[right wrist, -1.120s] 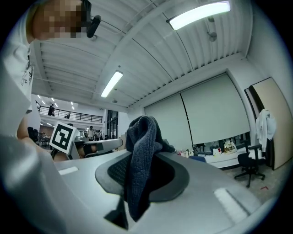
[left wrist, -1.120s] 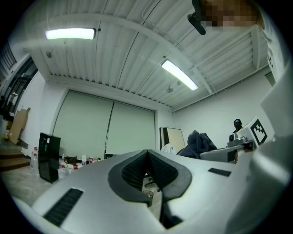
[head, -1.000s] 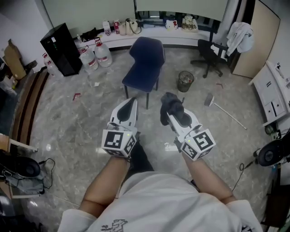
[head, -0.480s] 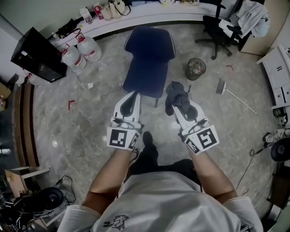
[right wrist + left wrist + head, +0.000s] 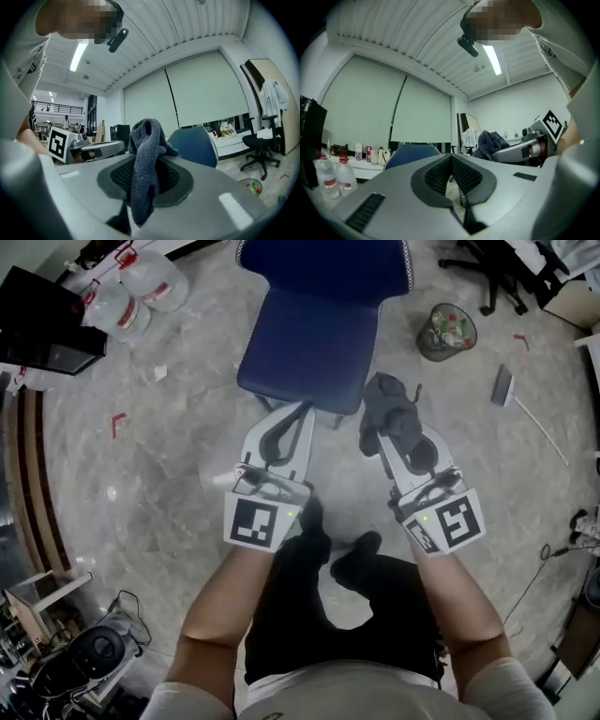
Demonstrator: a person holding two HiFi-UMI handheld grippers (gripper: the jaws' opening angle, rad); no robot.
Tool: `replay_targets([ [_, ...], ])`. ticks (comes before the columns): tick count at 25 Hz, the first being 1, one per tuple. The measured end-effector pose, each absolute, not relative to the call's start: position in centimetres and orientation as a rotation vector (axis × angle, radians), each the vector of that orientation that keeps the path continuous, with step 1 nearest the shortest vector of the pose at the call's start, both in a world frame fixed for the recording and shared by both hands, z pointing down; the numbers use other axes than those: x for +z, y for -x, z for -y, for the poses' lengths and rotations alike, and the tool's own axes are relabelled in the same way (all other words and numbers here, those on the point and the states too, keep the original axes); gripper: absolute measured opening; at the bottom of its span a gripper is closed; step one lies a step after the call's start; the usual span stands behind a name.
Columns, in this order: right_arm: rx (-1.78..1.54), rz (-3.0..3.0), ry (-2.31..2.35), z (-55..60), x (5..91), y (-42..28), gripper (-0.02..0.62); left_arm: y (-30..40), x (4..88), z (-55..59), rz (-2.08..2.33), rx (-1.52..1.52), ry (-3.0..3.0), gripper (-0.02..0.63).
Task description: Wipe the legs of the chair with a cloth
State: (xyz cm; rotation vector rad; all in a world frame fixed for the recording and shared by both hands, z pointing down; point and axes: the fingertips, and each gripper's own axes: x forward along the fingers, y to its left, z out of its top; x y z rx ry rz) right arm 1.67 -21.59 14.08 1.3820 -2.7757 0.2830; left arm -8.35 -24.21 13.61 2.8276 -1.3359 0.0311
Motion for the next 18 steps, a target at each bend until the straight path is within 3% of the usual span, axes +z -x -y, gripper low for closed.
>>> replay_targets([
  [10, 0.230, 2.694, -1.070, 23.4, 53.0, -0.3, 0.077, 6.4, 45.0, 30.1, 1.057, 0.175, -2.948, 0.006],
  [14, 0.315, 2.615, -1.047, 23.9, 66.8, -0.5, 0.077, 5.8, 52.4, 31.2, 0.969, 0.131, -2.970, 0.006],
  [18, 0.376, 2.577, -1.057, 24.8, 73.9, -1.5, 0.077, 5.5, 55.5, 31.2, 0.978, 0.125, -2.992, 0.006],
])
